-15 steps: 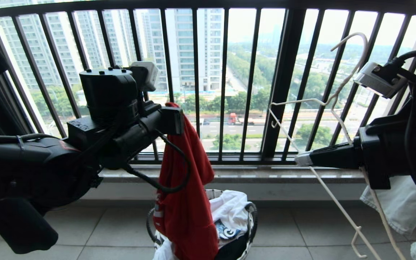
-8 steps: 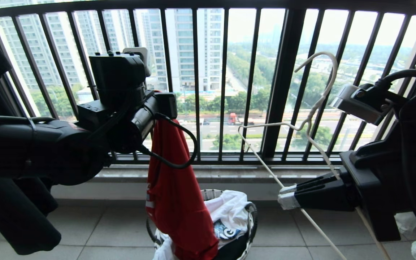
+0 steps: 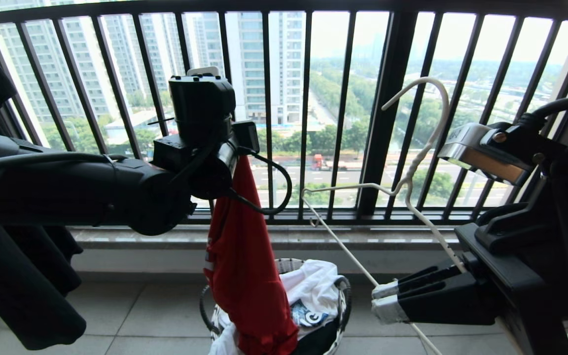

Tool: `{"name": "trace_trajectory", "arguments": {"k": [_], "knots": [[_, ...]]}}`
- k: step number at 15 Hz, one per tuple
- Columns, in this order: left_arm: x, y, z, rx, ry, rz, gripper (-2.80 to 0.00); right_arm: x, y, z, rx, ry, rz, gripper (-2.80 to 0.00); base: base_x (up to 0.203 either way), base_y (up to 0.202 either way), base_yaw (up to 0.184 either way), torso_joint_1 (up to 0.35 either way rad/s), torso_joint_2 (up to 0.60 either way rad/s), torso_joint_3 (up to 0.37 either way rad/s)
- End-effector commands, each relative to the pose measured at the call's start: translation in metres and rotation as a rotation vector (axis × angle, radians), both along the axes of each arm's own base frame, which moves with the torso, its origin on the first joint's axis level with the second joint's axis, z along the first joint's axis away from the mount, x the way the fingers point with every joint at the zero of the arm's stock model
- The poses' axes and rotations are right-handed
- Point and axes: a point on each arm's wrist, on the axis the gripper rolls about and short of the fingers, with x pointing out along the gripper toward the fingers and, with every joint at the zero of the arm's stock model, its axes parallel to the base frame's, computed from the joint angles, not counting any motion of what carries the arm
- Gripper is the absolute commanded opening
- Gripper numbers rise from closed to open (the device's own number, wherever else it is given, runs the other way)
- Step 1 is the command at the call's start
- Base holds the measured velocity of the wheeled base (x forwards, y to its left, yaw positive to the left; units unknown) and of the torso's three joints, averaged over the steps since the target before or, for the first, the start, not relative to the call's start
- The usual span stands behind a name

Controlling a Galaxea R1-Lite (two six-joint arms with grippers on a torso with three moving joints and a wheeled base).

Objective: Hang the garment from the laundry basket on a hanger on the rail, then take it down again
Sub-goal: Hang the clothes on the clothes rack

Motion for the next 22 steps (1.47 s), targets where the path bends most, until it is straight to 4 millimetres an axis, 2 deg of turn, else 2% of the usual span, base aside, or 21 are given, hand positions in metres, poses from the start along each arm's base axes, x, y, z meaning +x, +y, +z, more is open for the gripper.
{"name": "trace_trajectory", "arguments": {"k": [1, 4, 6, 10, 15, 20, 22], "knots": [[0.016, -0.014, -0.017, -0.046, 0.023, -0.066, -2.8, -0.001, 0.002, -0.001, 0.013, 0.029, 0.034, -2.8, 0.0, 0.0, 0.0, 0.0, 0.0, 0.0], [0.012, -0.022, -0.018, -0.131, 0.035, -0.217, -2.8, -0.001, 0.004, -0.002, 0.044, 0.084, 0.089, -2.8, 0.0, 0.0, 0.0, 0.0, 0.0, 0.0], [0.012, -0.025, -0.021, -0.142, 0.043, -0.23, -2.8, -0.001, 0.005, -0.002, 0.062, 0.1, 0.107, -2.8, 0.0, 0.0, 0.0, 0.0, 0.0, 0.0], [-0.002, -0.036, -0.013, -0.226, 0.039, -0.29, -2.8, 0.003, 0.009, 0.0, 0.114, 0.125, 0.113, -2.8, 0.0, 0.0, 0.0, 0.0, 0.0, 0.0], [-0.005, -0.035, -0.001, -0.313, 0.01, -0.297, -2.8, 0.006, 0.013, 0.0, 0.153, 0.156, 0.144, -2.8, 0.0, 0.0, 0.0, 0.0, 0.0, 0.0], [-0.025, -0.021, 0.026, -0.415, -0.025, -0.373, -2.8, 0.012, 0.019, -0.002, 0.189, 0.162, 0.131, -2.8, 0.0, 0.0, 0.0, 0.0, 0.0, 0.0], [-0.03, -0.018, 0.031, -0.457, -0.025, -0.397, -2.8, 0.013, 0.019, -0.004, 0.206, 0.151, 0.13, -2.8, 0.0, 0.0, 0.0, 0.0, 0.0, 0.0]]}}
